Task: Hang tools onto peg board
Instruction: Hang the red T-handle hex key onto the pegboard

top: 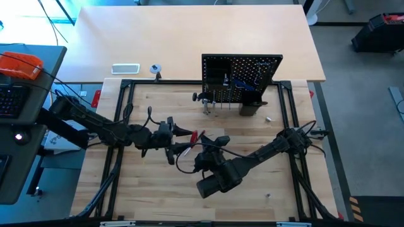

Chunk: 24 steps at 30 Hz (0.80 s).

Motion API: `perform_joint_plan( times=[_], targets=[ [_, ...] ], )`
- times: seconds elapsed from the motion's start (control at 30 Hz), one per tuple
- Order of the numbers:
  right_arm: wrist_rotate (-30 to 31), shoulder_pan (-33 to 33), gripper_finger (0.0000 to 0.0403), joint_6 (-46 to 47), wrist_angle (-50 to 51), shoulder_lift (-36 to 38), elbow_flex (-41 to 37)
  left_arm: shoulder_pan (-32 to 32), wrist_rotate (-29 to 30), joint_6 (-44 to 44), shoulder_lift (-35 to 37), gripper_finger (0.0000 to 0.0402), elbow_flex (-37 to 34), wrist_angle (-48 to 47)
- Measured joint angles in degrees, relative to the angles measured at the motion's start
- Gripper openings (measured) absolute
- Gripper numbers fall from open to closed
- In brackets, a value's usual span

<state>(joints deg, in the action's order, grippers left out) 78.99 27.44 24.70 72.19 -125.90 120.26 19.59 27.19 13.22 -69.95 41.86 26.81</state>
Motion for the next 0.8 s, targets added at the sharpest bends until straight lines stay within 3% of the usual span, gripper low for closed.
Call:
perform_joint_plan(
  times=[0.33,0.47,0.67,0.8],
  targets=[
    [0.1,-0.2,0.0,-4.2,-4.0,0.0,0.0,0.0,3.6,-2.4,-1.6,0.0193,2.3,-5.1],
    [0.4,0.1,0.0,-4.2,-4.0,0.0,0.0,0.0,3.6,-4.7,-1.6,0.0147,2.3,-4.5],
    [-1.8,0.4,0.0,-4.1,-3.6,0.0,0.0,0.4,3.0,-9.2,-1.6,0.0045,2.3,-4.8],
    [-2.8,1.1,0.0005,-2.8,-2.2,0.0,0.0,1.3,3.0,-12.8,-1.6,0.0042,2.3,-5.1]
  ],
)
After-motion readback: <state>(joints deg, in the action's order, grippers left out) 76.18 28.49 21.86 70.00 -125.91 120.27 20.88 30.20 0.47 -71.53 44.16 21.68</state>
